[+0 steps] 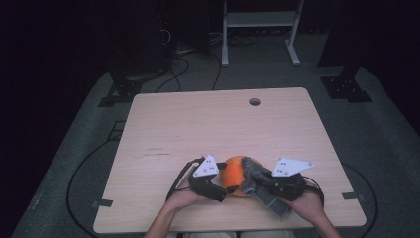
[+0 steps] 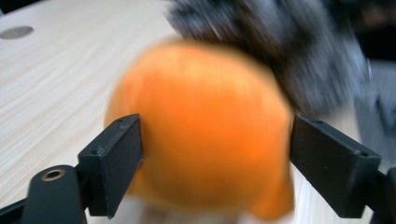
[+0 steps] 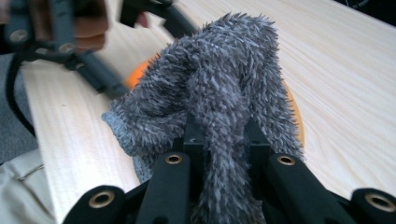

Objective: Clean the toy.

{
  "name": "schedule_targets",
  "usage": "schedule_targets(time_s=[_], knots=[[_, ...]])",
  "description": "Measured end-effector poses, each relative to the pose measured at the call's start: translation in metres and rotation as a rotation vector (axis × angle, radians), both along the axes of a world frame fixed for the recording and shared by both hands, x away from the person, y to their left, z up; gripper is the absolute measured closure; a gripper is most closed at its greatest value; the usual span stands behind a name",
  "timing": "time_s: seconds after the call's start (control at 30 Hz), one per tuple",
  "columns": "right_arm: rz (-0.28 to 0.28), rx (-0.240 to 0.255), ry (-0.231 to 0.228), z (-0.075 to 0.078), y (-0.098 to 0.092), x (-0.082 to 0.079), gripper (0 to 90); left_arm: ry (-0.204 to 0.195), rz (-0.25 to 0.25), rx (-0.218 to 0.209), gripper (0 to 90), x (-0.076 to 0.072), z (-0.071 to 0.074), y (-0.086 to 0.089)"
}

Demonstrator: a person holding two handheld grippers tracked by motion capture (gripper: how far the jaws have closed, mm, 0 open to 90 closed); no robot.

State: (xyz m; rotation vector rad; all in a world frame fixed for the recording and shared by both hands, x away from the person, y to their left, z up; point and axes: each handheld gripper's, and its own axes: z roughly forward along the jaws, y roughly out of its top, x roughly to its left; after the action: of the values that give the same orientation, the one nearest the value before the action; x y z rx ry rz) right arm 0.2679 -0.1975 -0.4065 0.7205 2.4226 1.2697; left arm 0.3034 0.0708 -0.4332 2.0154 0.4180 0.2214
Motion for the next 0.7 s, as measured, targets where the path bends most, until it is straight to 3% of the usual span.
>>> schedule_targets(time_s=[0.1, 0.17, 0.23, 0.33, 0.4, 0.47, 0.57, 0.63, 0.7], knots=[[0.059, 0.011, -0.032, 0.005, 0.012, -0.006, 76.0, -0.006, 0.021, 0.04, 19.8, 0.0, -0.003, -0.001], [0.057, -0.012, -0.043, 0.001, 0.015, -0.004, 75.9, -0.001, 0.024, 0.07, 20.8, 0.001, -0.005, 0.003], [0.042, -0.009, -0.03, -0.008, 0.007, 0.001, 75.9, 0.029, 0.025, 0.068, 21.7, 0.001, -0.008, 0.006], [0.01, 0.02, 0.01, -0.018, -0.009, 0.006, 75.6, 0.031, 0.014, 0.062, 21.8, 0.001, -0.011, 0.008], [-0.018, 0.005, 0.015, -0.019, -0.016, 0.006, 75.6, 0.024, 0.009, 0.078, 22.0, 0.0, -0.011, 0.006], [-0.028, 0.018, 0.018, -0.016, -0.014, 0.004, 75.7, 0.014, 0.011, 0.106, 22.0, -0.001, -0.013, 0.005], [0.022, 0.02, -0.019, -0.008, -0.002, -0.002, 75.7, 0.014, 0.011, 0.111, 21.8, 0.0, -0.014, 0.007], [0.02, 0.004, -0.025, -0.01, 0.0, -0.001, 75.7, 0.023, 0.018, 0.112, 21.7, 0.001, -0.015, 0.011], [0.011, 0.024, 0.003, -0.019, -0.008, 0.006, 75.7, 0.023, 0.016, 0.107, 21.8, 0.001, -0.016, 0.012]])
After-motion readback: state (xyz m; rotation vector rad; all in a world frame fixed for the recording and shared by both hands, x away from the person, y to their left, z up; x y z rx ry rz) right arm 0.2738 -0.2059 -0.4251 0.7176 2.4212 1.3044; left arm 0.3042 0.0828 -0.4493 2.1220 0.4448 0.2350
